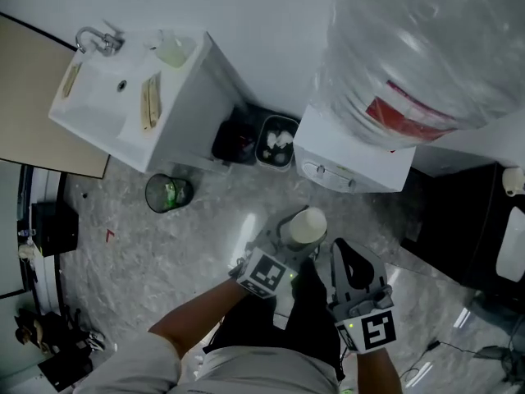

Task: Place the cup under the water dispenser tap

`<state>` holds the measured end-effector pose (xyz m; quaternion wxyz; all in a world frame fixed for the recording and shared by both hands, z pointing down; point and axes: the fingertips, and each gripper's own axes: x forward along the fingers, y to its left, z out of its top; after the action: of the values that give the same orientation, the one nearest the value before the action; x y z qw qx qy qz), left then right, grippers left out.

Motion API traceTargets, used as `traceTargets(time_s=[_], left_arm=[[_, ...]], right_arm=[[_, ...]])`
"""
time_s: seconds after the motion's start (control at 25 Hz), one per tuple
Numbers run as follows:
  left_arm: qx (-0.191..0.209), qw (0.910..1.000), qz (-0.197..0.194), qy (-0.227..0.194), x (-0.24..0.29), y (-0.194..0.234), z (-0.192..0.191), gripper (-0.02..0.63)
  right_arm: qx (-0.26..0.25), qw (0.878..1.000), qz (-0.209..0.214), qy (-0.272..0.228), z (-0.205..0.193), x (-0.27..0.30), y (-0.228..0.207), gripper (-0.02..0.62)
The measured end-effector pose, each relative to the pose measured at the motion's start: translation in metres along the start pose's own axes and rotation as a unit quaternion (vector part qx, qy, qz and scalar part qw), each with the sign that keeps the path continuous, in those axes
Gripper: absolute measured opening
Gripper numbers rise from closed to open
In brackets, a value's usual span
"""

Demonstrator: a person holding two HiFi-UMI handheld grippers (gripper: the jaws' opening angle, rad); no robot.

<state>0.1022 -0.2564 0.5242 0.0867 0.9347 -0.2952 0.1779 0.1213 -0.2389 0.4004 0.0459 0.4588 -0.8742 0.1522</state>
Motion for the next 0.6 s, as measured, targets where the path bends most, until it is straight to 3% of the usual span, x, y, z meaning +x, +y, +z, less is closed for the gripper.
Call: traceTargets(time_s=[0.24, 0.6], left_arm=[[0.010, 0.9996, -0.024, 0.011, 0.056, 0.026, -0.087, 0.262], [0.006, 0.9990, -0.030, 0.032, 0.143, 0.060, -0.224, 0.262]], right_arm=[[0.019, 0.999, -0.025, 0.008, -0.079, 0.042, -0.029, 0.016], [0.015, 0.999, -0.028, 0.003, -0.159, 0.089, -0.057, 0.015]])
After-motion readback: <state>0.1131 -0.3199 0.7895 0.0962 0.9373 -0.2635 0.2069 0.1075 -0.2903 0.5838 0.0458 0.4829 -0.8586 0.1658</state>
